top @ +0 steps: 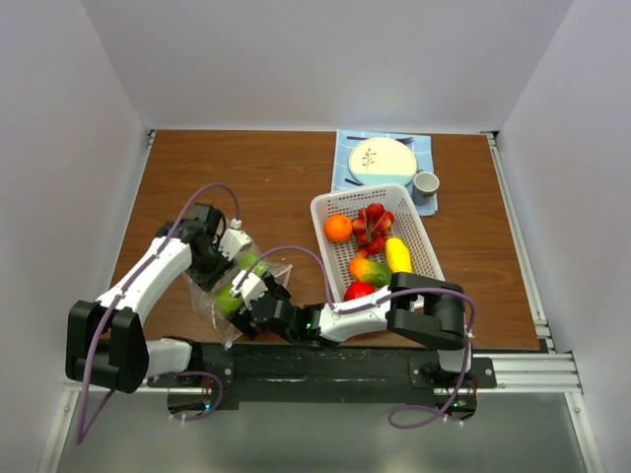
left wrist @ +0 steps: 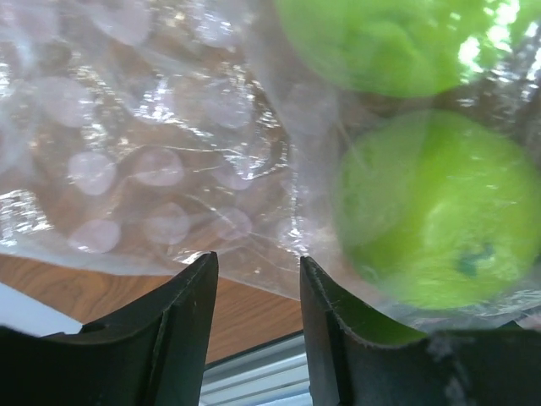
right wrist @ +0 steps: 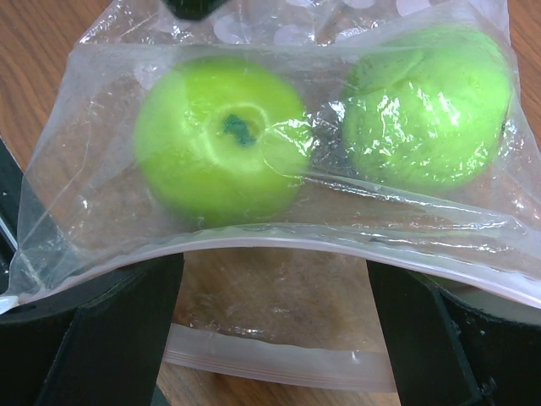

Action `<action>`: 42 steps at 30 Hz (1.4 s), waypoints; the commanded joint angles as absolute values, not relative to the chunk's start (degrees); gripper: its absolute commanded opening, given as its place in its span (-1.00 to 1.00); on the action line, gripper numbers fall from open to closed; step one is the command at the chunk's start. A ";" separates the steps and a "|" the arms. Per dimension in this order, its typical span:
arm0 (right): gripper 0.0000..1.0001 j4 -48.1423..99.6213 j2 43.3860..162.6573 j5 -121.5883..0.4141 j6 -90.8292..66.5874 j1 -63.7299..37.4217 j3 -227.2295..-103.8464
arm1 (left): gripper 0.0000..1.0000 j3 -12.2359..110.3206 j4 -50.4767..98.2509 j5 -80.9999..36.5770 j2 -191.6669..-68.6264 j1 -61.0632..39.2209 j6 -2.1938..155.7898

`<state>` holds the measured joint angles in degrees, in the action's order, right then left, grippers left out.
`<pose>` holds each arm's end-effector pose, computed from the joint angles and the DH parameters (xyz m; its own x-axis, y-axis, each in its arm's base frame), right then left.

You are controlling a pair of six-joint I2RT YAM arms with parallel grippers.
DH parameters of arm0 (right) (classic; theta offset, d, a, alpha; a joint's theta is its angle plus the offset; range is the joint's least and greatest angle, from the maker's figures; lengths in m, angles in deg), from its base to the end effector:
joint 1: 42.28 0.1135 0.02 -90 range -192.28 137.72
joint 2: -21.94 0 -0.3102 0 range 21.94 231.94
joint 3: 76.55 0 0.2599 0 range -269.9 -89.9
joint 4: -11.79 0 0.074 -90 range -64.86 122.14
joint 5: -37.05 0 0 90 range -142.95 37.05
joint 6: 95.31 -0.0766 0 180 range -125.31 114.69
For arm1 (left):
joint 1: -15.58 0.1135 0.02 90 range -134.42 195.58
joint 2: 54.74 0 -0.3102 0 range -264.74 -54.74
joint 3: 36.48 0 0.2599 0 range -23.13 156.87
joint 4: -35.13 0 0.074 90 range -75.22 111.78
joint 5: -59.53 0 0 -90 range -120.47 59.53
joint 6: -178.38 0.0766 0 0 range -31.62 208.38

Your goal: Open the zip-top bag and remove the fake food

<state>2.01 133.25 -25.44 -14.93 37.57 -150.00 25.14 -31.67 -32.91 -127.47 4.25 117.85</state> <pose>0.1164 0.4497 0.1762 -0.2157 -0.3637 -0.9062 -0.7761 0.6270 -0.0669 0.2109 -0.0389 0.2124 -0.7424 0.6501 -0.1619 0.6350 0.7599 0.1393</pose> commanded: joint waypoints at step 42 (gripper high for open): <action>-1.00 3.17 122.15 -20.34 -13.21 33.31 -146.26 | -0.25 29.07 -18.29 -39.88 -145.70 -0.25 109.56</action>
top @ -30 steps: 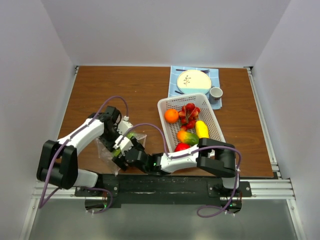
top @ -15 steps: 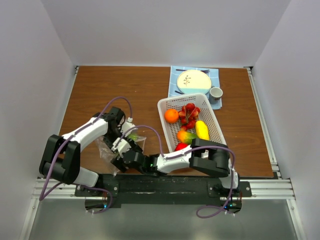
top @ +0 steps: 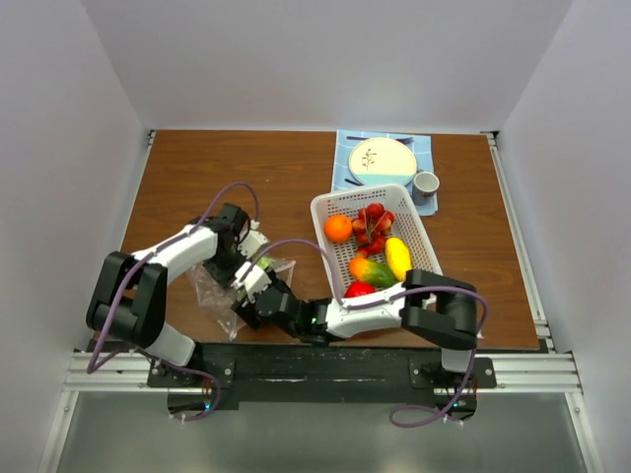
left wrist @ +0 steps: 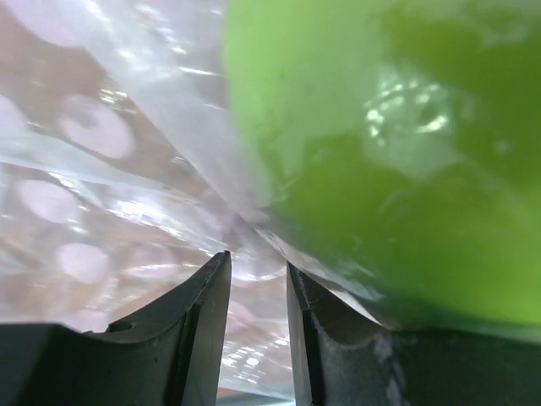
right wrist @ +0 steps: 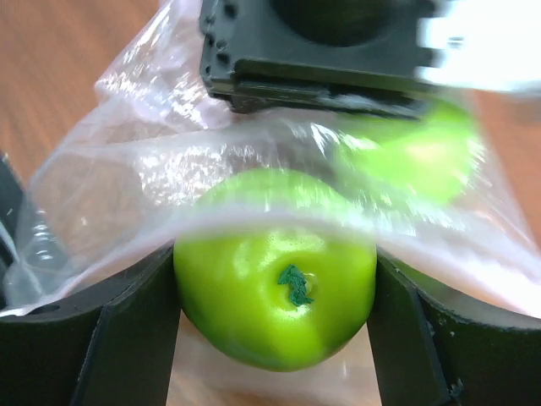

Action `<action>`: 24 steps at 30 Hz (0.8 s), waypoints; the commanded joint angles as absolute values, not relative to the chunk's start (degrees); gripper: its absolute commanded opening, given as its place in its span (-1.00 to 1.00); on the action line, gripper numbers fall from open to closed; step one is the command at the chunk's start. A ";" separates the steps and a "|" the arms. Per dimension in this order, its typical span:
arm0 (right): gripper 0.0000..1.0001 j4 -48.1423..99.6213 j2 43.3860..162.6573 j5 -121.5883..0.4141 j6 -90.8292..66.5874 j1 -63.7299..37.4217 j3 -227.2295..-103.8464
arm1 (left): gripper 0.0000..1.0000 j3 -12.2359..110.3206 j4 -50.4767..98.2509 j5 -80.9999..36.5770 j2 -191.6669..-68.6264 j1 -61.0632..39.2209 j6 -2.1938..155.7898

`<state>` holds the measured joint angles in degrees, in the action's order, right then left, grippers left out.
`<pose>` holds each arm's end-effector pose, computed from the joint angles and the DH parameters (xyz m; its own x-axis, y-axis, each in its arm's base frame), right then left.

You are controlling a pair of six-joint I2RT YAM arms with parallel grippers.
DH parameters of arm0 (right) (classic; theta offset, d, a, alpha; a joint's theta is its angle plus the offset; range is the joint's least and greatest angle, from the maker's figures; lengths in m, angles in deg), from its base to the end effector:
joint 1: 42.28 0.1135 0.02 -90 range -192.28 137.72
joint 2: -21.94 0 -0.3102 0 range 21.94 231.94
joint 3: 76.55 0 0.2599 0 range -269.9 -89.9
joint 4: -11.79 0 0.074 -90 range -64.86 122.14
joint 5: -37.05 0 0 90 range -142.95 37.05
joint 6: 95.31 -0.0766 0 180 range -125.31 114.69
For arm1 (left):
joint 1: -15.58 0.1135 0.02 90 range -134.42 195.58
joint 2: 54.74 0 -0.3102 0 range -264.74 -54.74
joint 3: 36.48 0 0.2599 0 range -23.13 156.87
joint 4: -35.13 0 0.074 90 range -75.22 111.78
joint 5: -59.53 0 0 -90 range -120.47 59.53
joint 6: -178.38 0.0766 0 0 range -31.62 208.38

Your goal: Open the zip-top bag and remove the fake food

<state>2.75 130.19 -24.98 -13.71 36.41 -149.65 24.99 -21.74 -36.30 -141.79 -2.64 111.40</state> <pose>0.1248 0.4409 0.1961 -0.1998 -0.3413 -0.9185 -0.7624 0.6429 -0.0730 0.2477 -0.0733 0.1622 -0.7500 0.6564 -0.0816 0.6428 0.7523 0.1441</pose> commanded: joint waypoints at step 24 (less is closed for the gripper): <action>0.94 37.88 98.05 6.45 -35.34 15.46 -138.68 | 0.08 40.40 -30.15 -23.53 -138.68 6.88 108.77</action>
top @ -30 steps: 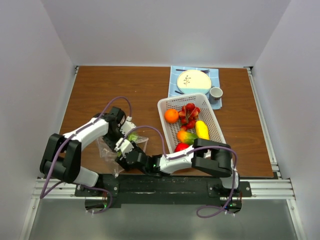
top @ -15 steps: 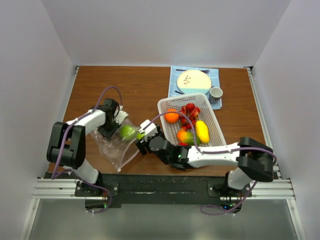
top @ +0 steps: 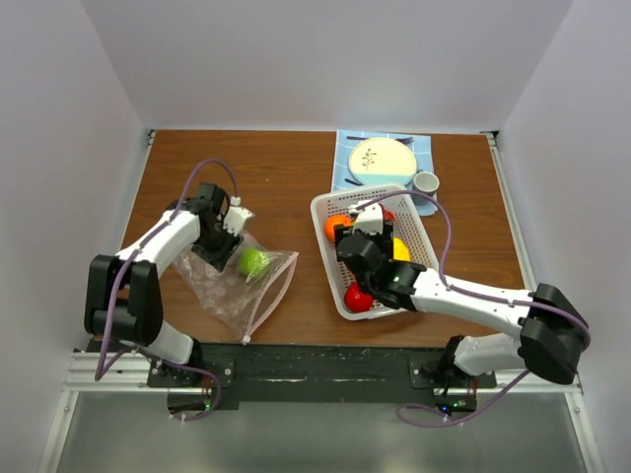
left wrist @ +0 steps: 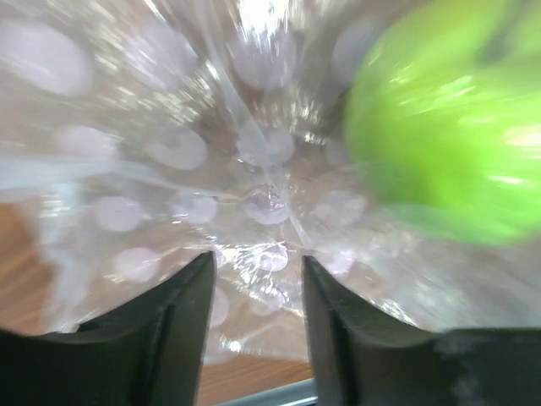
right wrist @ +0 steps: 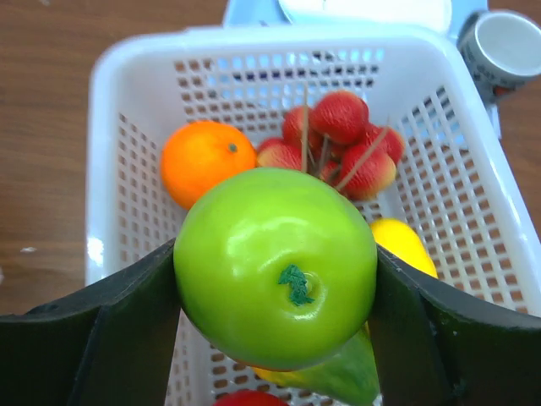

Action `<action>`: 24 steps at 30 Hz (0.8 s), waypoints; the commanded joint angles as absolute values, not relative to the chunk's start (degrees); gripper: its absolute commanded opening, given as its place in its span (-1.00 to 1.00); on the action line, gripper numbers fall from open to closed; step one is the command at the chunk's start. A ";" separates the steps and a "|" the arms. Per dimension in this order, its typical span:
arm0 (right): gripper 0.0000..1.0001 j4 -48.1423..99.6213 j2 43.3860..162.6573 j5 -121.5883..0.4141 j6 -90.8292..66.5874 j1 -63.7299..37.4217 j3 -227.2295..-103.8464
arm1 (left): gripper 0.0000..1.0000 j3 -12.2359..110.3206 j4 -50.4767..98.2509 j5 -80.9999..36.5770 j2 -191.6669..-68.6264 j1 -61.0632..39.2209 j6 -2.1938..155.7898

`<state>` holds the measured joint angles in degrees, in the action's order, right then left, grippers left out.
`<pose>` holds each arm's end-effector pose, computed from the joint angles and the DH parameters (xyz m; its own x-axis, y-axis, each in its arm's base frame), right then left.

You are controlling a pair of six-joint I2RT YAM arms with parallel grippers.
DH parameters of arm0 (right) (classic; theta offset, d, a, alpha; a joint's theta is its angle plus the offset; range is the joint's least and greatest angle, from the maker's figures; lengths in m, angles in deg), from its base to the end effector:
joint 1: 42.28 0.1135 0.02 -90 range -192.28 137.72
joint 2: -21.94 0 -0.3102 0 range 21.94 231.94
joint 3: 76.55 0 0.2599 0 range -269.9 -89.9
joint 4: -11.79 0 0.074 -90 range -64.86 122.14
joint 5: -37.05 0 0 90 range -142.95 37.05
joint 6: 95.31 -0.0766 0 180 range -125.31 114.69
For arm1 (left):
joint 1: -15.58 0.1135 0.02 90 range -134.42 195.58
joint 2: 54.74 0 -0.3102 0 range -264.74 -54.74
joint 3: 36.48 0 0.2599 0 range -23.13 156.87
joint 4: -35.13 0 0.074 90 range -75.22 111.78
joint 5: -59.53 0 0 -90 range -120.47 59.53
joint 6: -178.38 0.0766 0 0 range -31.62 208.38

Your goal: Open the zip-top bag and remove the fake food

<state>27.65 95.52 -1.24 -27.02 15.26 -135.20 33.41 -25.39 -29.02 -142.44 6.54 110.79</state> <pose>0.2052 0.2106 0.2819 -0.3148 -0.0678 -0.9467 -0.0479 0.9973 -0.0555 0.2816 -0.0468 0.1965 -0.8323 0.5183 -0.1964 0.5186 0.8533 0.0542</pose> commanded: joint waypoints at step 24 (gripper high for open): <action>-1.00 17.42 107.01 -5.46 -20.24 36.03 -140.53 | 0.00 49.03 -20.23 -23.79 -150.71 3.54 104.02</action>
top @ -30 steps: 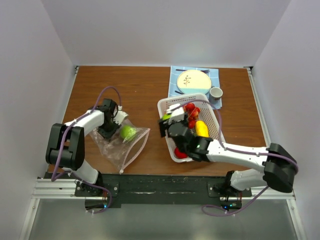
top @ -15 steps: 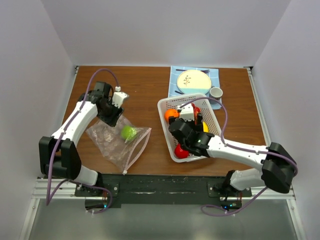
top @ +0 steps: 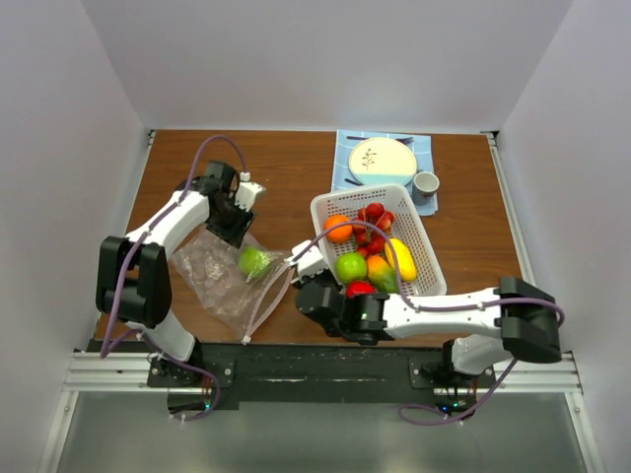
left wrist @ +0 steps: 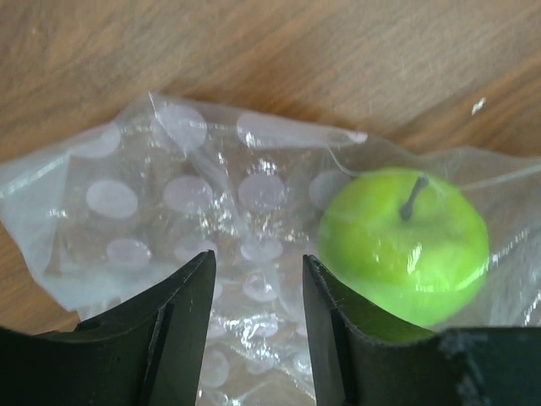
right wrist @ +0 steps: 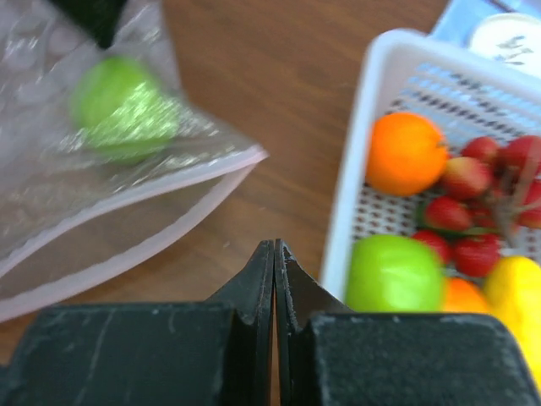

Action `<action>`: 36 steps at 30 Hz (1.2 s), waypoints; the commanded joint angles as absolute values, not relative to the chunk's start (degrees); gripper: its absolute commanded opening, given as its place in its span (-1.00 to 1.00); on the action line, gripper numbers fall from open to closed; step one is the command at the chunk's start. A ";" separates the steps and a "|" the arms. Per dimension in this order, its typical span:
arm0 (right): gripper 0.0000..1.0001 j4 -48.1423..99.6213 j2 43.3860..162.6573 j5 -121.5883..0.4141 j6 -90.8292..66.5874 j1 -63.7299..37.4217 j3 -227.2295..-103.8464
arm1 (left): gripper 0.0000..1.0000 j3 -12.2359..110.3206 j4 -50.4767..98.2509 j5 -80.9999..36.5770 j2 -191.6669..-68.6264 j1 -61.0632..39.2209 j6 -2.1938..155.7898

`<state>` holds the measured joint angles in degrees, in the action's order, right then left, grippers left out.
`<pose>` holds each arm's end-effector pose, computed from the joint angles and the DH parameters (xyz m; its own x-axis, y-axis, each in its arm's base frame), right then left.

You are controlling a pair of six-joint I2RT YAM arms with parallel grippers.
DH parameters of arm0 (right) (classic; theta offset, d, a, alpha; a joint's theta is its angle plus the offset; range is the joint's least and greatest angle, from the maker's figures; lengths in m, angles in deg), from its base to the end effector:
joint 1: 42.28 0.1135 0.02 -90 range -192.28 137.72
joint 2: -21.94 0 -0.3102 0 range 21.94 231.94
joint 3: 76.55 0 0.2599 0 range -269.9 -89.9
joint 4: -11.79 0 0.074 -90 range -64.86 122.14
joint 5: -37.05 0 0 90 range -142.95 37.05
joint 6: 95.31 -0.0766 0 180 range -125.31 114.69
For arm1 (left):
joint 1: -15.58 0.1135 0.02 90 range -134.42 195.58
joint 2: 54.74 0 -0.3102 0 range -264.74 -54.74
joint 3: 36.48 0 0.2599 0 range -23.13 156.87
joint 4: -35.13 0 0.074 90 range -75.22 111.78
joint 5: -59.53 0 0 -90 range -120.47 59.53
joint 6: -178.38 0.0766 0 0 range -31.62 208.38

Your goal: Open the zip-top bag and remove the fake food

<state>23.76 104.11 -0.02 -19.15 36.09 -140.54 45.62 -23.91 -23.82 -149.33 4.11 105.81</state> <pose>0.1261 0.3095 0.2794 -0.2063 -0.2869 -0.9355 -0.4140 0.8918 -0.1823 0.3374 -0.0775 0.2241 -0.8169 0.4693 -0.3352 0.5012 0.8653 -0.0099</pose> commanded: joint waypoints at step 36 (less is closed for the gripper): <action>0.97 5.72 134.79 -19.81 -18.23 32.51 -156.08 | -0.06 42.09 -25.15 -18.43 -151.16 -0.94 110.08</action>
<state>7.52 134.14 -20.76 -17.14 32.66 -153.13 43.46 -22.09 -22.42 -153.52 0.51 107.54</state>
